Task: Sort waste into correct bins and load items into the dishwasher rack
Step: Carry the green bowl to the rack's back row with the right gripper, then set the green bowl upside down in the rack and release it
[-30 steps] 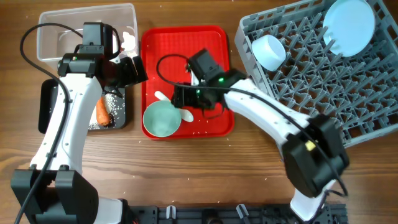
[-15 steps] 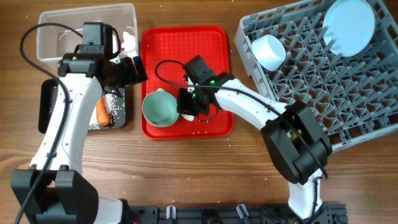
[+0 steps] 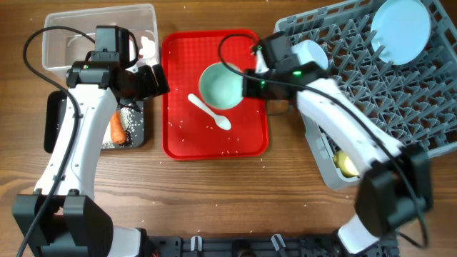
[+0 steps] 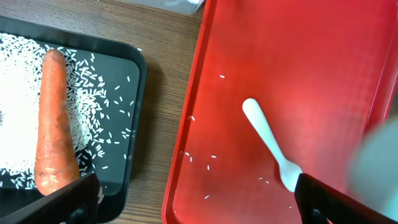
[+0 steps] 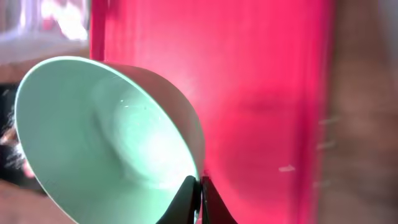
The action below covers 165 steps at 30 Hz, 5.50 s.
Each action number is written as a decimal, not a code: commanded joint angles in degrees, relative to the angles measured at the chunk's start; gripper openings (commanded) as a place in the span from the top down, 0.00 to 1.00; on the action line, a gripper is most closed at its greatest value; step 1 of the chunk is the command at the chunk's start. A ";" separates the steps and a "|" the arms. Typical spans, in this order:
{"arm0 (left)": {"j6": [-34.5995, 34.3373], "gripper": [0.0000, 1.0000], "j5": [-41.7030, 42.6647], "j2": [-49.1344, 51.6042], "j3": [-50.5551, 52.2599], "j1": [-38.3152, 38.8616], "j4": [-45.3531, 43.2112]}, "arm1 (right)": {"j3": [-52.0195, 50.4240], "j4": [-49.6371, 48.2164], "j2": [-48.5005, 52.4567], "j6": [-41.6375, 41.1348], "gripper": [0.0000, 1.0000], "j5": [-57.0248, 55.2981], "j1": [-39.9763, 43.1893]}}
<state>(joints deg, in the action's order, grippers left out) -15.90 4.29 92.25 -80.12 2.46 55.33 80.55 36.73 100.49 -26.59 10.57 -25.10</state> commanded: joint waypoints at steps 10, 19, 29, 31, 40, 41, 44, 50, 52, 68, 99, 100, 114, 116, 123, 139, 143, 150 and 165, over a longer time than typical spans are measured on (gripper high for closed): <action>0.48 0.00 -0.52 0.44 0.35 -0.02 -0.02 | -0.17 13.70 -11.02 7.08 0.96 -69.64 4.17; 0.48 0.00 -0.52 0.44 0.35 -0.02 -0.02 | -0.44 14.27 -7.45 8.61 0.96 -85.83 5.42; 0.48 0.00 -0.52 0.44 0.35 -0.02 -0.02 | -0.44 13.90 2.08 16.15 0.96 -92.24 9.35; 0.48 0.00 -0.52 0.44 0.35 -0.02 -0.02 | -0.44 14.45 2.56 17.40 0.96 -91.62 10.16; 0.48 0.00 -0.52 0.44 0.35 -0.02 -0.02 | -5.55 15.93 3.28 16.09 0.96 -86.77 10.16; 0.48 0.00 -0.52 0.44 0.35 -0.02 0.00 | -7.43 14.67 3.28 16.37 0.96 -86.82 10.16; 0.48 0.00 -0.52 0.44 0.35 -0.02 -0.02 | -12.85 7.85 3.28 21.84 0.96 -88.06 9.49; 0.48 0.00 -0.52 0.44 0.35 -0.02 0.00 | -13.53 4.22 3.28 22.67 0.96 -88.76 7.17; 0.48 0.00 -0.52 0.44 0.35 -0.02 -0.02 | -13.53 2.78 3.28 24.00 0.96 -88.28 7.04; 0.48 0.00 -0.52 0.44 0.35 -0.02 -0.02 | -13.53 -23.69 3.28 47.01 0.54 -79.91 0.57; 0.48 0.00 -0.52 0.44 0.35 -0.02 -0.02 | 10.84 8.92 10.03 0.90 0.52 -9.51 33.79; 0.48 0.00 -0.52 0.44 0.35 -0.02 -0.02 | 10.84 9.01 10.73 0.85 0.54 -9.51 33.83; 0.48 0.00 -0.52 0.44 0.35 -0.02 -0.02 | 11.50 9.14 6.27 2.67 0.39 -4.55 37.62; 0.48 0.00 -0.52 0.44 0.35 -0.02 0.00 | 11.45 8.55 6.88 2.62 0.40 -4.55 37.62; 0.48 0.00 -0.52 0.44 0.35 -0.02 -0.02 | 10.64 7.67 11.50 2.67 0.81 -4.79 37.62; 0.48 0.00 -0.52 0.44 0.35 -0.02 -0.02 | 11.65 -2.36 -1.44 17.70 0.96 -43.39 34.27; 0.48 0.00 -0.52 0.44 0.35 -0.02 -0.02 | 11.63 -14.88 1.53 37.11 0.96 -55.32 28.39; 0.48 0.00 -0.52 0.44 0.35 -0.02 -0.02 | 11.63 -23.67 13.07 54.29 0.96 -64.70 23.32; 0.48 0.00 -0.52 0.44 0.35 -0.02 -0.02 | 10.19 -31.58 18.40 61.29 0.96 -70.47 24.17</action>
<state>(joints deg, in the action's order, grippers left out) -15.77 4.29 92.25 -80.07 2.46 55.31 91.64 6.28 117.89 33.34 -58.81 -1.19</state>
